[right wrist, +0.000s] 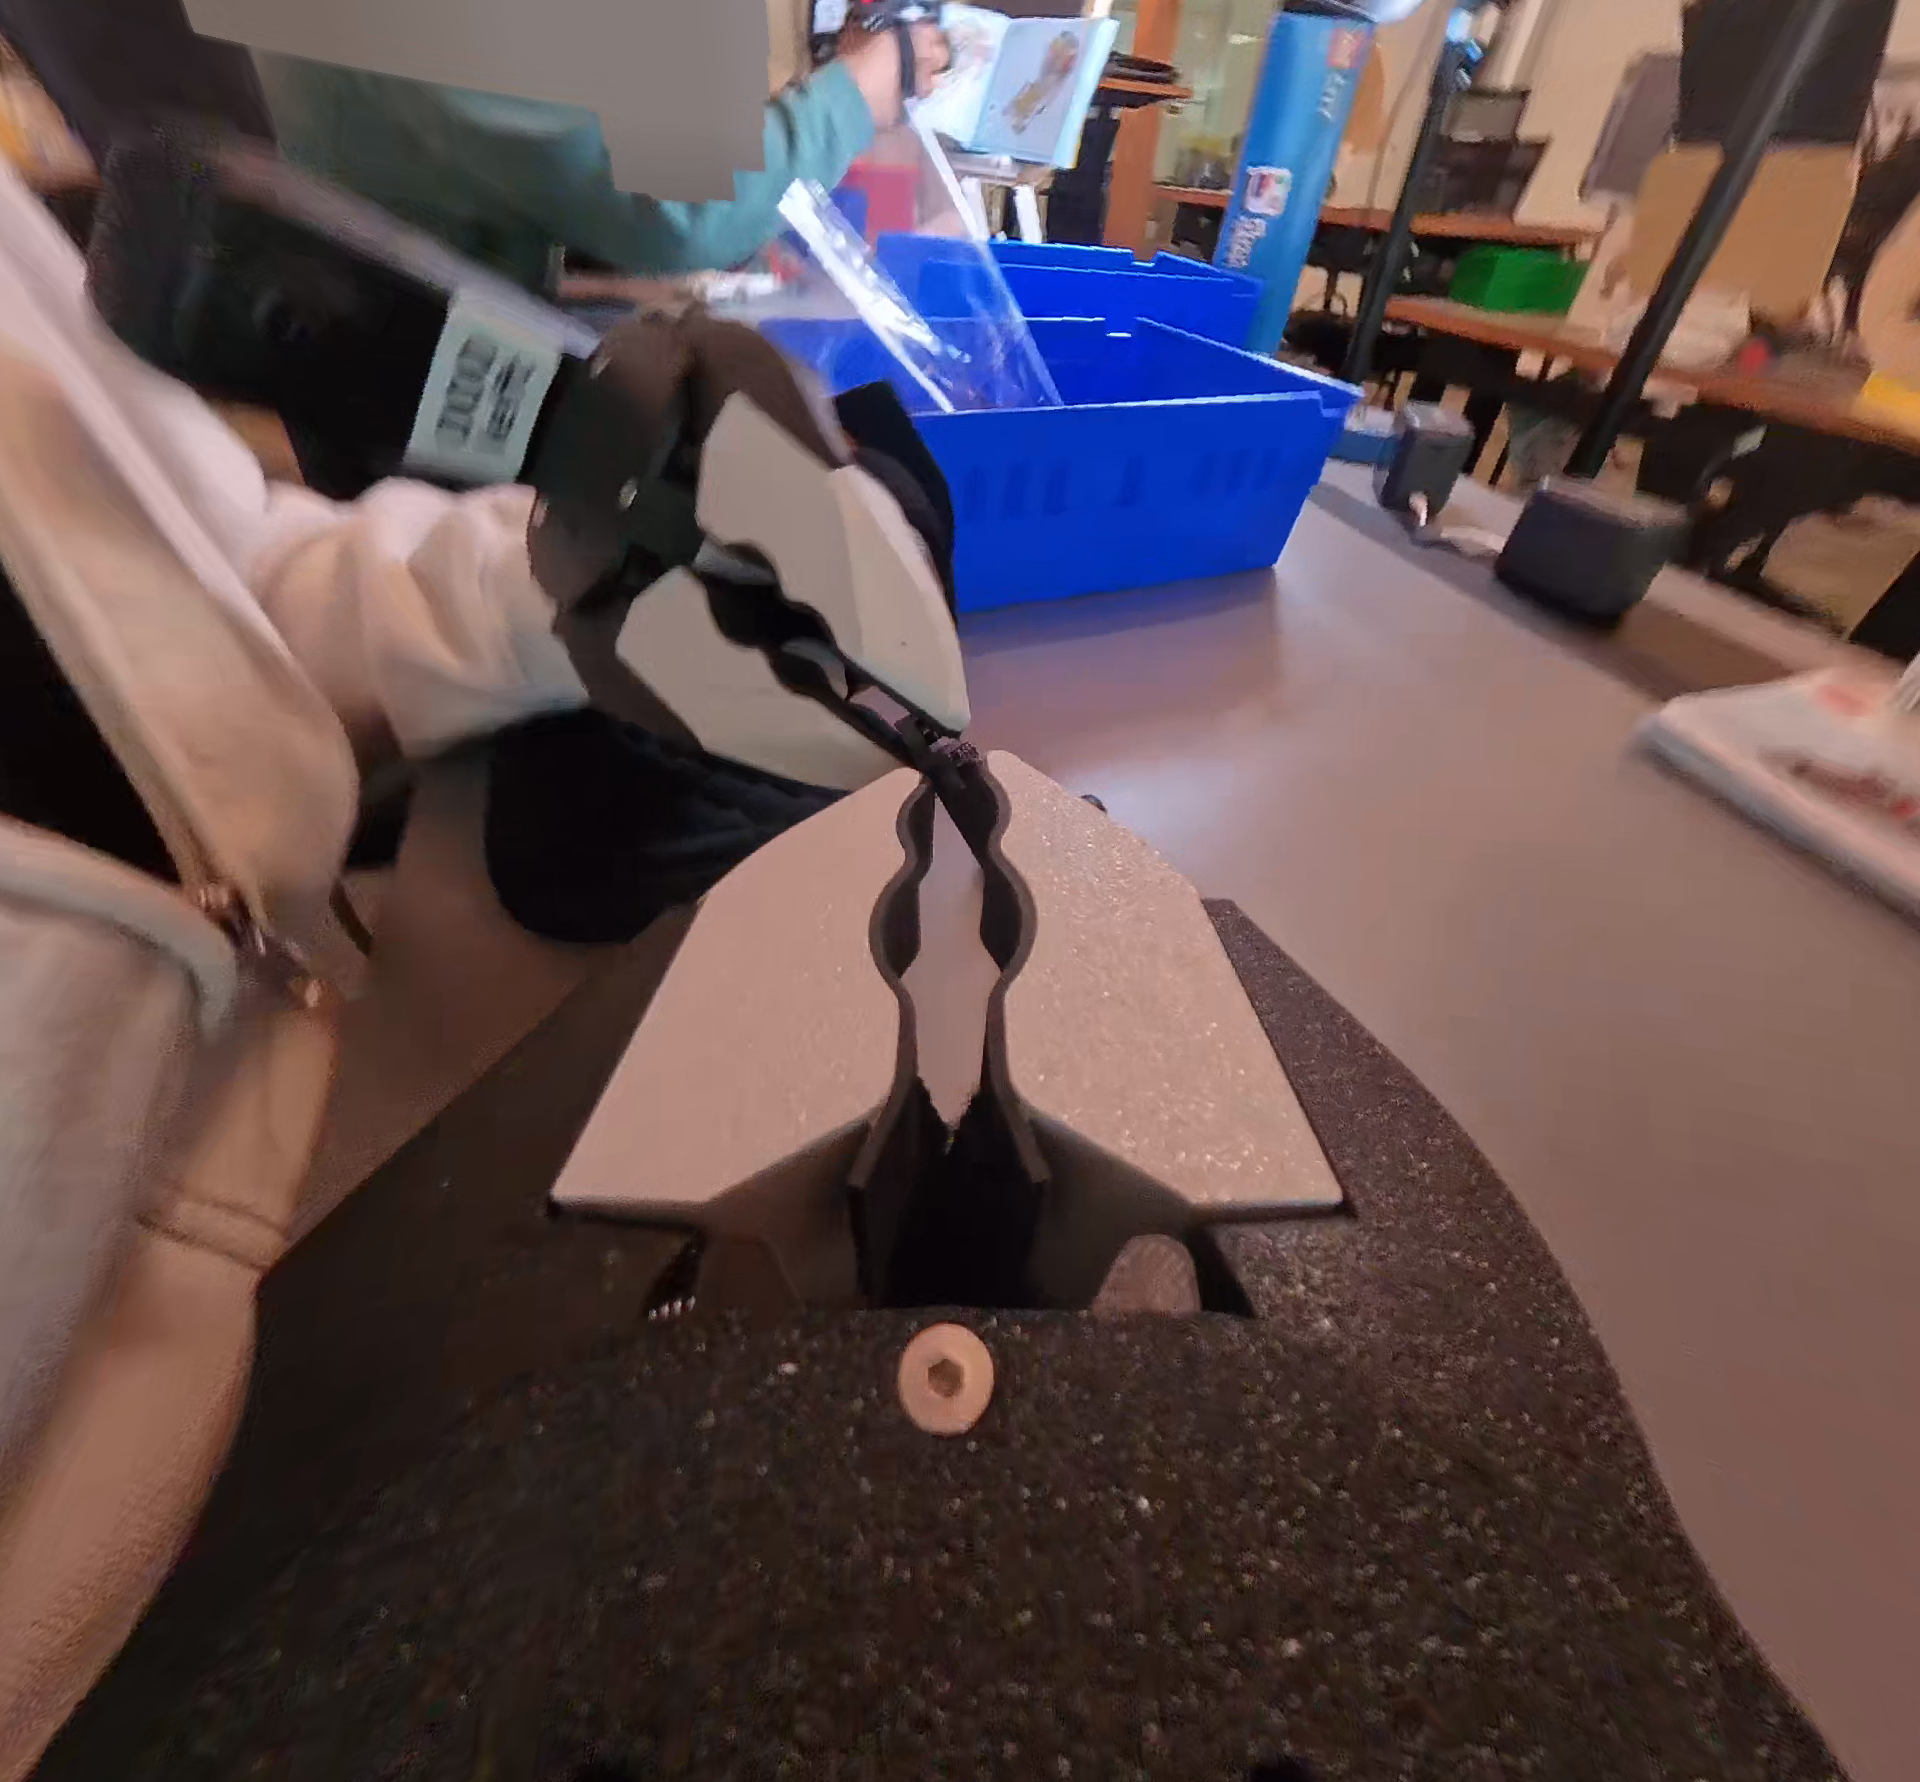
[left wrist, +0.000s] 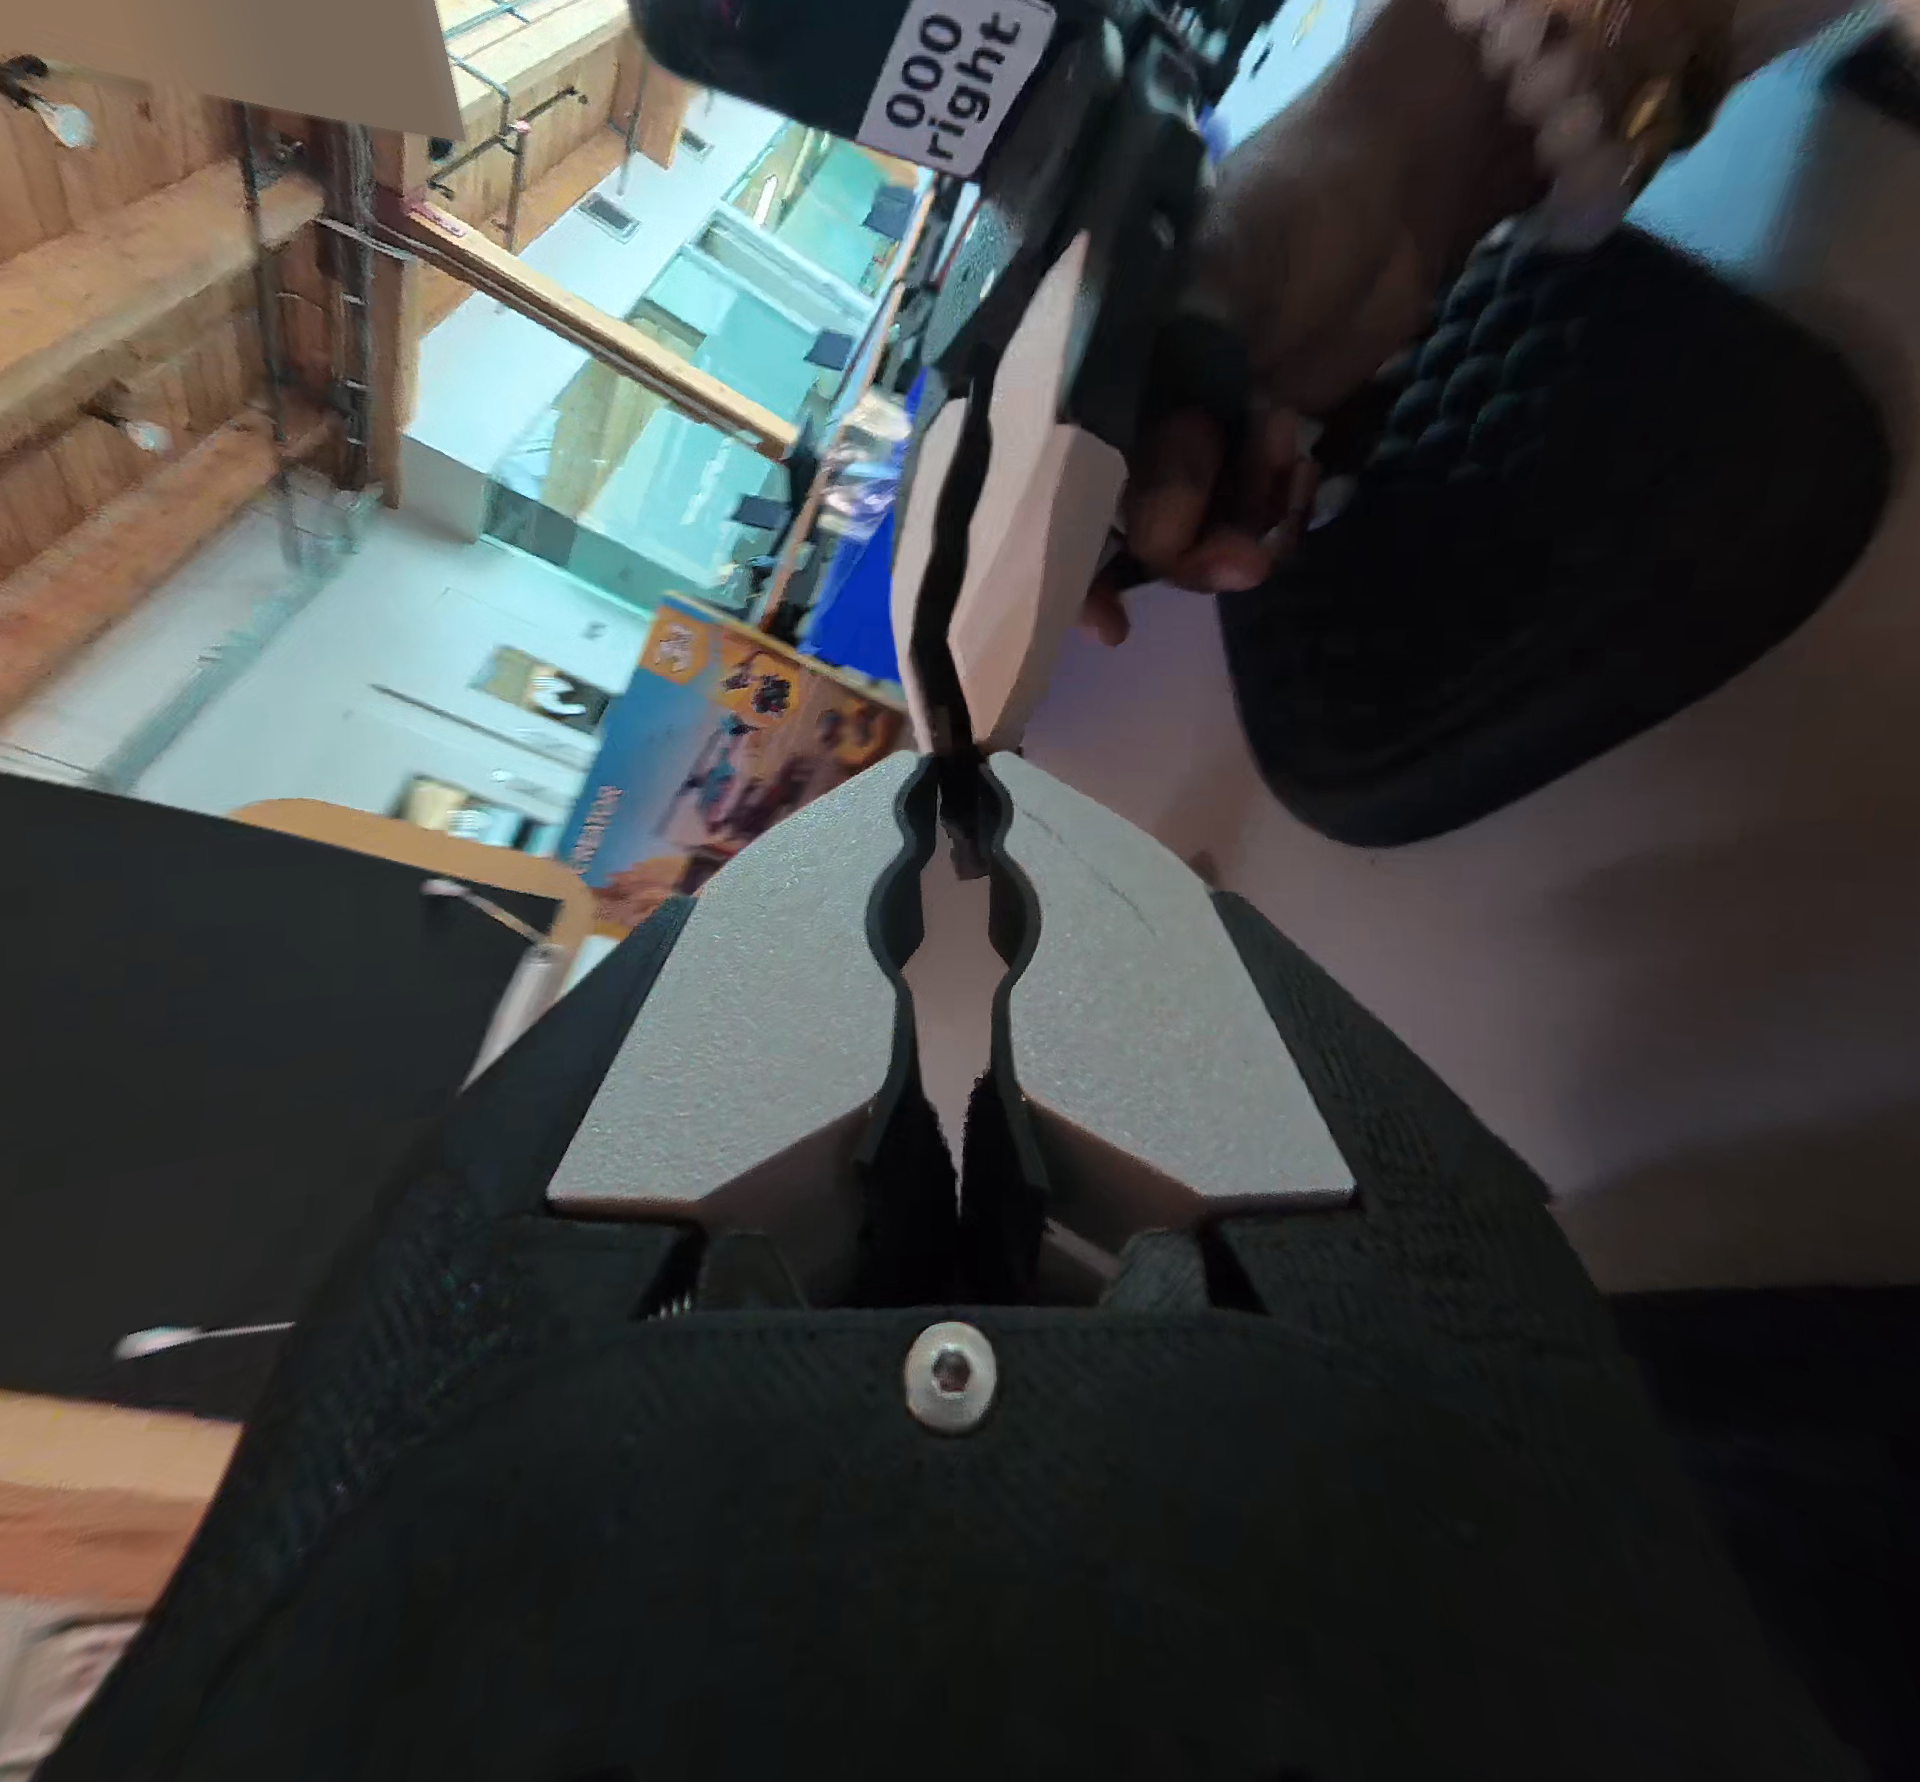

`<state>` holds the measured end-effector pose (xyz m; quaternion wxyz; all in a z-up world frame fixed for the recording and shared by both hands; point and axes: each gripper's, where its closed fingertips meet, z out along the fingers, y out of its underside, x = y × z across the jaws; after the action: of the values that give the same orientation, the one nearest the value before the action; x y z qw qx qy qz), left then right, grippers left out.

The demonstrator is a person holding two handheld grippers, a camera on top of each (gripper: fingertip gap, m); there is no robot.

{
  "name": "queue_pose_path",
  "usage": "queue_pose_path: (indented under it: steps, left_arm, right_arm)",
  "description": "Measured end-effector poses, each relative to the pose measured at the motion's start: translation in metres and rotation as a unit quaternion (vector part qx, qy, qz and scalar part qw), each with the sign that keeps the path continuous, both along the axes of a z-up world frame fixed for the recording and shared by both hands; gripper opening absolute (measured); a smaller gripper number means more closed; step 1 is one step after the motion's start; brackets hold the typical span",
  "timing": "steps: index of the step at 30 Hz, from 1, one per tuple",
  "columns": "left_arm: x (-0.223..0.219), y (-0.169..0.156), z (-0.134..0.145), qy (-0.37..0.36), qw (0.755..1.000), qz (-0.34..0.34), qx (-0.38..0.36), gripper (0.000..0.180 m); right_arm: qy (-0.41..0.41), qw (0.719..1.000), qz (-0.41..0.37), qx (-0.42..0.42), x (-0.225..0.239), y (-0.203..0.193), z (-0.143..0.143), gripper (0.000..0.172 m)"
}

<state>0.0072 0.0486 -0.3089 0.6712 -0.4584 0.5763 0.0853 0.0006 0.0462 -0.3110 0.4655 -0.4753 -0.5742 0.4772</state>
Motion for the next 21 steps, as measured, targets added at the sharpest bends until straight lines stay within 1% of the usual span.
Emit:
queue_pose_path:
  steps: [2, 3, 5, 6, 9, 15, 17, 18, 21]
  left_arm:
    - [0.003, -0.004, -0.001, -0.036, 0.997, -0.028, -0.061, 0.006]
    - [0.003, -0.004, -0.003, -0.04, 0.996, -0.031, -0.077, 0.005]
    - [0.002, -0.003, -0.008, -0.031, 0.995, -0.03, -0.086, 0.005]
    - [0.003, -0.002, -0.01, -0.027, 0.995, -0.03, -0.091, 0.005]
    - [0.003, -0.002, -0.014, -0.021, 0.994, -0.029, -0.099, 0.005]
    - [0.004, -0.003, -0.018, -0.023, 0.992, -0.036, -0.12, 0.005]
    - [0.006, -0.005, -0.016, -0.033, 0.991, -0.043, -0.124, 0.006]
    - [0.006, -0.005, -0.016, -0.034, 0.99, -0.043, -0.127, 0.005]
    - [0.005, -0.004, -0.016, -0.034, 0.99, -0.041, -0.129, 0.005]
  right_arm:
    - [-0.021, 0.996, -0.001, 0.089, 0.002, -0.002, -0.001, 0.007]
    - [-0.039, 0.991, -0.003, 0.128, 0.002, -0.002, -0.003, 0.007]
    - [-0.068, 0.977, -0.009, 0.203, 0.002, 0.0, -0.009, 0.008]
    - [-0.077, 0.971, -0.009, 0.225, 0.002, 0.0, -0.011, 0.008]
    - [-0.095, 0.969, 0.015, 0.229, 0.004, -0.003, -0.016, 0.015]
    - [-0.083, 0.963, 0.029, 0.254, 0.007, -0.005, -0.009, 0.01]
    - [-0.095, 0.959, 0.021, 0.266, 0.006, -0.002, -0.012, 0.01]
    - [-0.099, 0.956, 0.018, 0.276, 0.006, -0.001, -0.014, 0.006]
    - [-0.091, 0.963, 0.02, 0.253, 0.005, -0.001, -0.014, 0.004]
